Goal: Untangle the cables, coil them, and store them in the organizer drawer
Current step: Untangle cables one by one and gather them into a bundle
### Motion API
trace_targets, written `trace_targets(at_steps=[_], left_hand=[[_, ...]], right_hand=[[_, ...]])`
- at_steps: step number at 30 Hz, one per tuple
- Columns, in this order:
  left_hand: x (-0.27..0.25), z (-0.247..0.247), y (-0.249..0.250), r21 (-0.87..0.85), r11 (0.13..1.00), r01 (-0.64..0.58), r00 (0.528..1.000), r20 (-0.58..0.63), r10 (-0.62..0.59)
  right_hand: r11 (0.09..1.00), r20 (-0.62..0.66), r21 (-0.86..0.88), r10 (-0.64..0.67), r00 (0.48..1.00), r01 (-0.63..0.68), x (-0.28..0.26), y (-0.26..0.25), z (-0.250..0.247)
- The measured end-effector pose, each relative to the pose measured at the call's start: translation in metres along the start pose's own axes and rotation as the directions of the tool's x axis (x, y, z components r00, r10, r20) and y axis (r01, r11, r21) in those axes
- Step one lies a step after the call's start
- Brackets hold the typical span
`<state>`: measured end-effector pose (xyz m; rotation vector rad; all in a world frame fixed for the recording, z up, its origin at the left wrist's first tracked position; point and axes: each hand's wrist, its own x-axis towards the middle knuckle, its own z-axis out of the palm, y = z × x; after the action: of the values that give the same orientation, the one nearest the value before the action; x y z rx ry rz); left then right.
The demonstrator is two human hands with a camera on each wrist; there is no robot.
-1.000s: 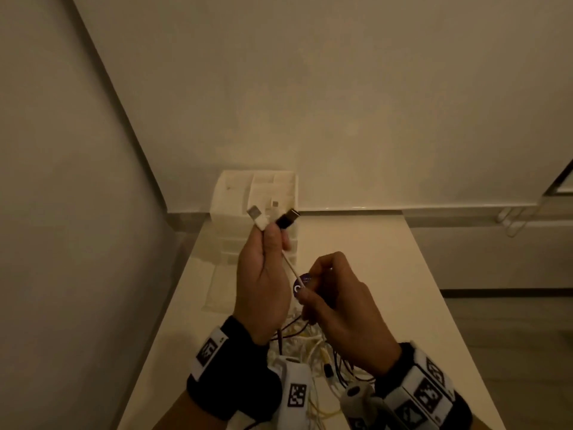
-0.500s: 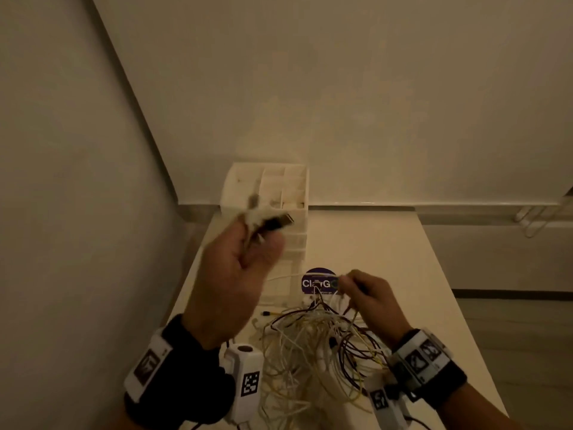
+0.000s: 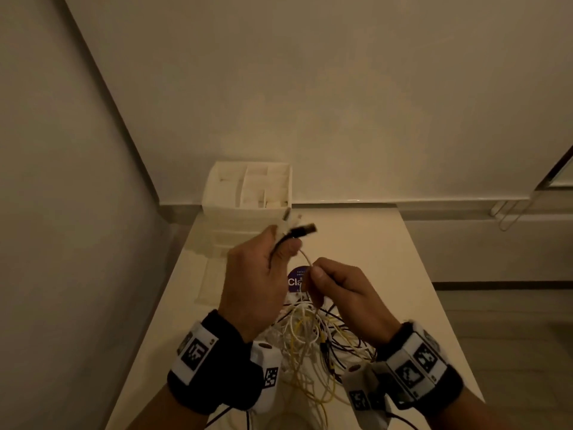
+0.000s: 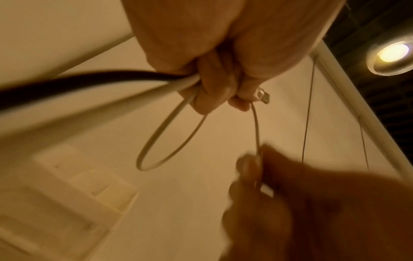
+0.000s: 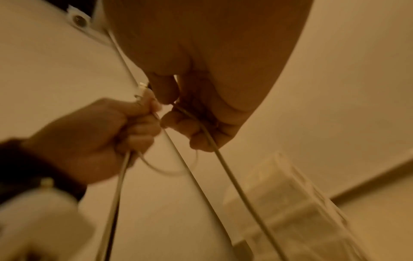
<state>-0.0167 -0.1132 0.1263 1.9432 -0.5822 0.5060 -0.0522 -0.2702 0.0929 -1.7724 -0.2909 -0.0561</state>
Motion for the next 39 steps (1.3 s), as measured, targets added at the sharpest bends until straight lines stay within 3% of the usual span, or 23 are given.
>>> trace_targets(at_steps=[4, 6, 12, 15, 18, 20, 22, 25, 28, 32, 35, 39], left_hand=[[0.016, -0.027, -0.002, -0.062, 0.993, 0.099, 0.954, -0.277, -0.113], [0.022, -0.049, -0.016, -0.025, 0.993, 0.115, 0.928, -0.355, -0.116], [0.004, -0.072, -0.04, -0.009, 0.981, 0.192, 0.911, -0.369, -0.182], [-0.003, -0.073, -0.028, 0.035, 0.986, 0.161, 0.914, -0.383, -0.136], [-0.009, -0.063, -0.007, 0.081, 0.993, 0.085, 0.934, -0.353, -0.052], [-0.013, -0.059, 0.006, 0.076, 0.997, 0.024, 0.924, -0.382, 0.007], [-0.013, -0.06, 0.017, 0.043, 0.996, -0.078, 0.905, -0.416, 0.089], [-0.012, -0.063, 0.03, -0.066, 0.972, -0.228, 0.949, -0.237, 0.206], [-0.014, -0.056, 0.033, -0.232, 0.965, -0.126, 0.992, -0.051, 0.117], [-0.013, -0.034, 0.022, -0.201, 0.979, 0.02, 0.999, 0.035, -0.013], [-0.009, -0.015, 0.014, -0.041, 0.998, 0.048, 0.997, 0.066, -0.046], [-0.012, 0.0, 0.004, -0.033, 0.996, 0.088, 0.995, 0.055, -0.086]], right_hand=[[0.995, 0.022, -0.064, 0.079, 0.997, -0.078, -0.013, 0.06, 0.017], [0.982, 0.001, -0.145, 0.126, 0.992, -0.124, -0.02, 0.088, 0.019], [0.958, -0.255, -0.229, 0.11, 0.961, -0.17, 0.0, 0.093, -0.008], [0.94, -0.221, -0.32, 0.046, 0.974, -0.117, 0.013, 0.073, -0.021], [0.961, -0.249, -0.266, 0.009, 0.969, -0.077, 0.024, 0.049, -0.027], [0.965, -0.254, -0.257, -0.014, 0.967, -0.053, 0.031, 0.038, -0.028], [0.946, -0.177, -0.32, -0.007, 0.984, -0.05, 0.032, 0.033, -0.024], [0.935, -0.06, -0.348, 0.043, 0.997, -0.061, 0.025, 0.035, -0.019], [0.984, -0.095, -0.161, 0.064, 0.993, -0.078, 0.021, 0.033, -0.021], [1.0, -0.155, -0.019, -0.017, 0.988, 0.014, 0.022, 0.005, -0.024], [0.995, -0.169, -0.013, -0.096, 0.981, 0.095, 0.027, -0.017, -0.025], [0.988, -0.151, 0.028, -0.149, 0.977, 0.155, 0.024, -0.033, -0.022]])
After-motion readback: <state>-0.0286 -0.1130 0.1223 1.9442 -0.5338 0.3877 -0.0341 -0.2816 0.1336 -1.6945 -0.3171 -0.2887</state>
